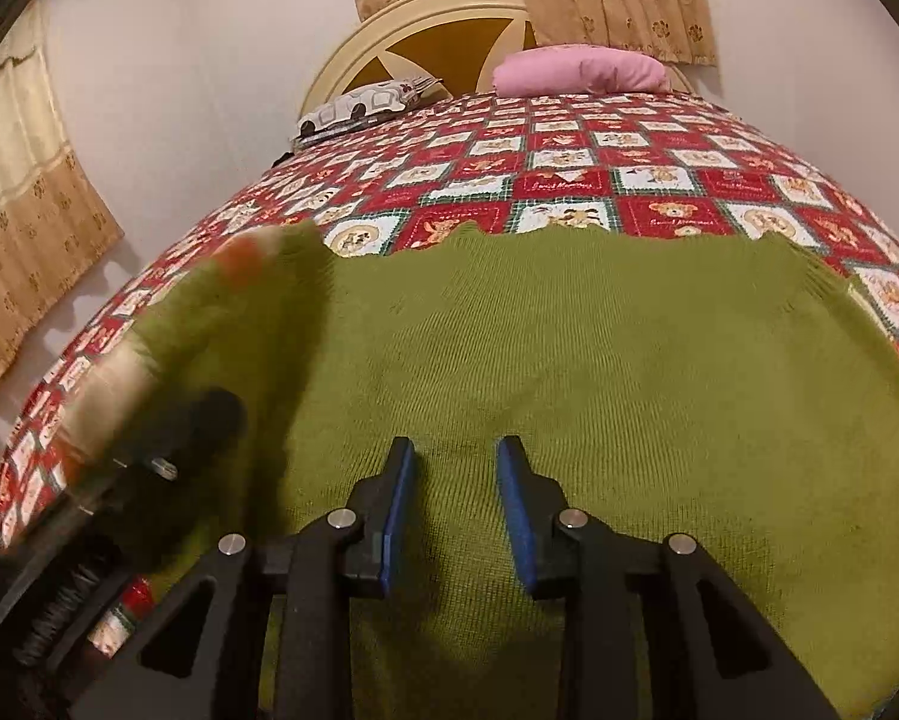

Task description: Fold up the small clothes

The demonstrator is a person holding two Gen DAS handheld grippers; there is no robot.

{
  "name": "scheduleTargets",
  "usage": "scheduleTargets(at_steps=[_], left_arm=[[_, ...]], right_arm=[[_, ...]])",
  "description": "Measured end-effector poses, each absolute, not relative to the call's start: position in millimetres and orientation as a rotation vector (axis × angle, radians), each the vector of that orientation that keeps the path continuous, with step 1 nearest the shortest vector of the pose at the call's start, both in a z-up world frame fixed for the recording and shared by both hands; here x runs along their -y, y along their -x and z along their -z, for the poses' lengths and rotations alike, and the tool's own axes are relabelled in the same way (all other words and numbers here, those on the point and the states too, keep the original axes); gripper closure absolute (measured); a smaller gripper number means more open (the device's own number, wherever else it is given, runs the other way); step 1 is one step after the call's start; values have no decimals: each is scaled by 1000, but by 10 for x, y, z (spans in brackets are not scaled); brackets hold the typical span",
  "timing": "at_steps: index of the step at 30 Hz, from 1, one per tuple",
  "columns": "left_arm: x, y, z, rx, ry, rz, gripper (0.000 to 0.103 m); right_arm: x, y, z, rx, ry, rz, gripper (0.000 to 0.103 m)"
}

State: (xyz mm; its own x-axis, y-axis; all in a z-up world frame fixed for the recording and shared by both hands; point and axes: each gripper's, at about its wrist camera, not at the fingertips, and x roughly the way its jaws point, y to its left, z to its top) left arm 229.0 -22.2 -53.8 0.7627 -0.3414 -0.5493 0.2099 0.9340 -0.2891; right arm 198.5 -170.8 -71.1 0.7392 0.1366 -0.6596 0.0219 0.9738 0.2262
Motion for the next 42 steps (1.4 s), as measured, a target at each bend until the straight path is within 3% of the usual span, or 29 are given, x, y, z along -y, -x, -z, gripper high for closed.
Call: scheduleTargets(at_steps=[3, 7, 11, 20, 27, 31, 32, 33, 34, 36, 42], left_arm=[[120, -2297, 549, -640, 269, 308, 78], [22, -2267, 556, -629, 328, 300, 77], [10, -2200, 535, -601, 343, 264, 77], [-164, -2176, 603, -613, 441, 218, 77], [-165, -2135, 604, -602, 440, 223, 79], [-135, -2130, 604, -607, 426, 231, 78], [-121, -2124, 597, -605, 419, 233, 78], [-106, -2119, 592, -604, 414, 233, 78], [-99, -2121, 591, -605, 411, 232, 78], [-106, -2133, 602, -612, 418, 242, 78], [25, -2117, 515, -600, 371, 358, 77]], right_arm=[[1654, -2016, 686, -756, -213, -103, 51], [1708, -2195, 446, -814, -253, -196, 48], [1786, -2499, 85, -837, -370, -300, 29], [757, -3374, -3, -1091, -137, -438, 28], [-90, -3672, 462, -1250, 209, -488, 29], [-291, -3652, 626, -1228, 428, -497, 29], [-307, -3626, 641, -1205, 471, -500, 34], [-314, -3605, 659, -1182, 512, -491, 54], [-294, -3597, 679, -1165, 549, -455, 65], [-143, -3617, 614, -1145, 478, -437, 81], [668, -3495, 272, -1054, 63, -454, 89]])
